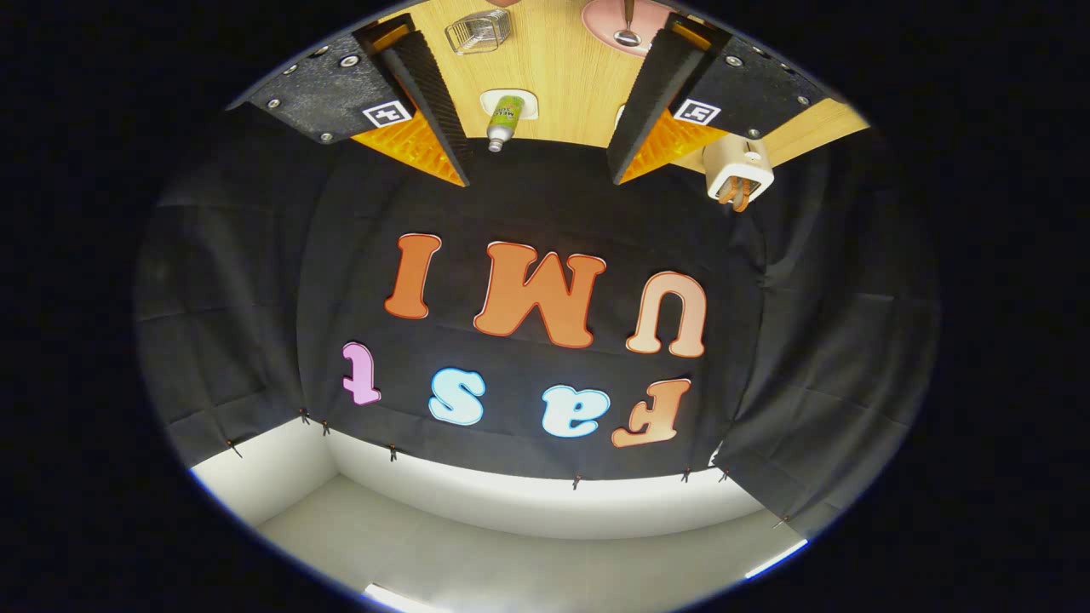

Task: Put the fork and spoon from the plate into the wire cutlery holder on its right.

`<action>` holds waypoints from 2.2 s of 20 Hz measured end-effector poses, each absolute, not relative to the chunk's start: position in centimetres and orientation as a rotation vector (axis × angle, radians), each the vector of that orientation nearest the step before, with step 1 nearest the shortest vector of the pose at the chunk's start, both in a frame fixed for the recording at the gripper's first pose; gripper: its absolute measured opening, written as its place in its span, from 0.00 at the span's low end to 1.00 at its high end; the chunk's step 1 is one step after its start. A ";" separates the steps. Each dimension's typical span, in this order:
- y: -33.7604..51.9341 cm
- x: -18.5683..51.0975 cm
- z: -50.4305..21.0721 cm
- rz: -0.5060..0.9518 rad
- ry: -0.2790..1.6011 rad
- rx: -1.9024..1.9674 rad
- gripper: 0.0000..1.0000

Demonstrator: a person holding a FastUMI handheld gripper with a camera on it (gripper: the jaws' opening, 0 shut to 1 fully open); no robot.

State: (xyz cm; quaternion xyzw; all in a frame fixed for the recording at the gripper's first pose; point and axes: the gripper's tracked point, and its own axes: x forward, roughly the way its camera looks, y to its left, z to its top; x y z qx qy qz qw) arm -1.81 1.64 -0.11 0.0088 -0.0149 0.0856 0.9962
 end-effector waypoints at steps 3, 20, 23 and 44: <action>1.2 -2.1 -0.9 0.200 -0.018 0.038 0.97; 5.4 -3.0 -13.2 0.328 0.301 0.034 0.90; 7.7 -3.6 -16.7 0.347 0.400 0.004 0.85; 13.1 -9.1 -37.2 0.456 1.054 -0.174 0.42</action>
